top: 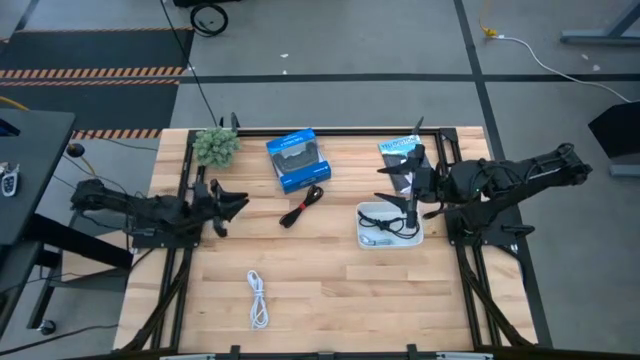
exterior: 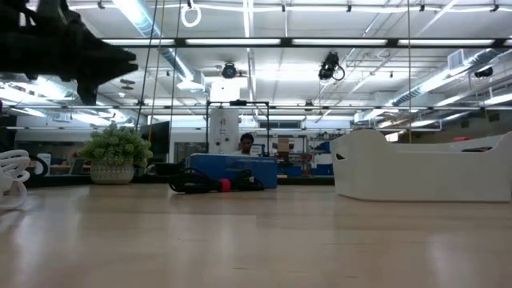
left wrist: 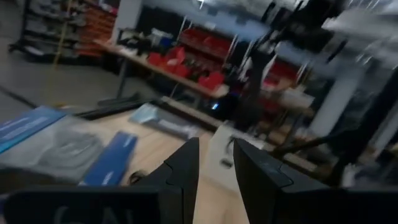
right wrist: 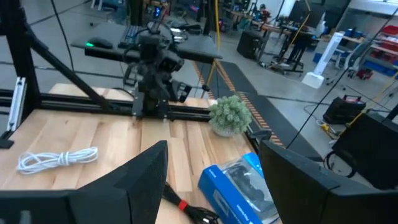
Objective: Pick and place USB-C Cables
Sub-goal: Put the black USB cable into the white bin
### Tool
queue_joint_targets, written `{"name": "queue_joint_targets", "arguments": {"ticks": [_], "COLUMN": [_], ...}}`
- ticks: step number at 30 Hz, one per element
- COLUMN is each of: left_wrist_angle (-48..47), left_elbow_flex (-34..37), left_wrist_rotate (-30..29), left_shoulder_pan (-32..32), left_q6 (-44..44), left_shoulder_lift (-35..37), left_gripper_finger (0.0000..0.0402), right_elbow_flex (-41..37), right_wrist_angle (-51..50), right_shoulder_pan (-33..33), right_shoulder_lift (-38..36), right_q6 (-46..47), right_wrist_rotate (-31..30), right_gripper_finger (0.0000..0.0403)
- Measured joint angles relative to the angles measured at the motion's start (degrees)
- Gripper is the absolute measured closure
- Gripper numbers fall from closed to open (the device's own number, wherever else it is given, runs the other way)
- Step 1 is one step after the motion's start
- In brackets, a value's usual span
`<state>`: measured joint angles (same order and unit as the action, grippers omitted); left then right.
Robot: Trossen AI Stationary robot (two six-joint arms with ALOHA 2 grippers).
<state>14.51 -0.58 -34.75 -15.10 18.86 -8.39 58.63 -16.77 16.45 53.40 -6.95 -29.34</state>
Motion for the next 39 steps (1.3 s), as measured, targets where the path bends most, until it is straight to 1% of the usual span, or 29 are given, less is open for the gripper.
{"name": "queue_joint_targets", "arguments": {"ticks": [4,7,9,12,15,18,21,23,27,33,37,39], "left_wrist_angle": [0.08,0.02,-0.04,-0.02,-0.66,-1.54,-4.52,-7.28,-8.93,-14.09,-15.65,-15.95], "left_elbow_flex": [-0.04,-0.05,-0.11,-0.49,-2.60,-5.72,-9.31,-11.50,-16.54,-25.67,-30.62,-32.86], "left_wrist_rotate": [0.64,5.08,7.69,9.90,11.84,13.61,15.56,17.69,21.76,22.43,23.63,24.38], "left_shoulder_pan": [2.61,4.92,6.70,9.47,11.77,13.40,14.93,16.31,18.65,20.55,21.33,21.44], "left_q6": [-0.08,-0.39,1.29,4.37,6.03,6.44,8.07,9.63,12.03,11.62,8.80,7.69], "left_shoulder_lift": [-6.08,-10.54,-13.82,-18.50,-23.44,-28.87,-34.58,-38.34,-45.91,-56.29,-62.93,-66.08], "left_gripper_finger": [0.0294,0.0294,0.0294,0.0294,0.0294,0.0294,0.0294,0.0294,0.0295,0.0295,0.0295,0.0293], "right_elbow_flex": [-0.02,0.00,-0.01,0.00,0.00,0.00,0.00,0.00,0.00,0.00,0.00,0.00], "right_wrist_angle": [0.81,0.83,0.91,0.89,0.90,0.79,0.08,-0.35,-1.20,-3.68,-4.79,-5.16], "right_shoulder_pan": [-0.96,-1.94,-2.63,-3.90,-5.24,-6.42,-7.24,-7.63,-8.00,-8.03,-8.04,-8.03], "right_shoulder_lift": [0.48,0.99,1.19,1.30,1.32,1.34,1.34,1.34,1.34,1.34,1.34,1.34], "right_q6": [-0.10,-0.46,-0.72,-1.06,-1.17,-1.17,-1.19,-1.64,-2.18,-2.28,-3.22,-3.44], "right_wrist_rotate": [-0.22,-0.24,-0.24,-0.22,-0.23,-0.24,-0.22,-0.22,-0.22,-0.22,-0.30,-1.36], "right_gripper_finger": [0.0144,0.0144,0.0144,0.0144,0.0144,0.0144,0.0144,0.0144,0.0144,0.0144,0.0144,0.0144]}}
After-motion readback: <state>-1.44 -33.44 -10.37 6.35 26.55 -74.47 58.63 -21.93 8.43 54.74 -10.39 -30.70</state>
